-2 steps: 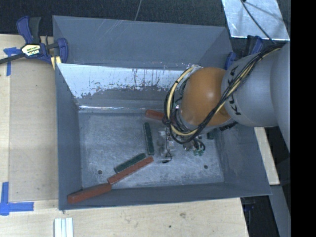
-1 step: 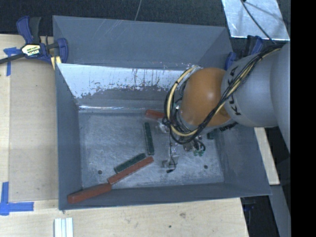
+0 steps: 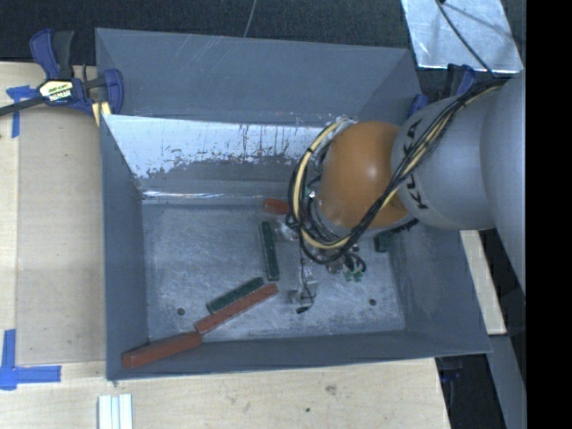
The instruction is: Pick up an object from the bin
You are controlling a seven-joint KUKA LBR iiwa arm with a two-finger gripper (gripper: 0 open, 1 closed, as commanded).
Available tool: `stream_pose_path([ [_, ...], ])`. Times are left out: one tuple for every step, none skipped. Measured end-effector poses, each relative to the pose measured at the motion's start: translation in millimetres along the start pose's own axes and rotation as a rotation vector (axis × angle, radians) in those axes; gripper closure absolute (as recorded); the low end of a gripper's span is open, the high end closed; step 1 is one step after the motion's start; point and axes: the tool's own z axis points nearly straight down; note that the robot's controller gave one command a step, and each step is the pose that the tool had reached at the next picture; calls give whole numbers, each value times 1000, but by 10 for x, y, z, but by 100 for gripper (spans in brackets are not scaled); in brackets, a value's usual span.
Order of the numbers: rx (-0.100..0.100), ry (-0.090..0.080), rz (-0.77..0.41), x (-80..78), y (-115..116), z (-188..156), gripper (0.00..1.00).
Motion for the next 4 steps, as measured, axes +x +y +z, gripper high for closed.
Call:
stream_pose_path([
  [-3,0,-144,-94,500,-68,0],
  [-4,1,-195,400,758,17,100],
  [-4,1,-195,400,758,17,100],
  [-3,1,-201,367,500,-1270,100],
])
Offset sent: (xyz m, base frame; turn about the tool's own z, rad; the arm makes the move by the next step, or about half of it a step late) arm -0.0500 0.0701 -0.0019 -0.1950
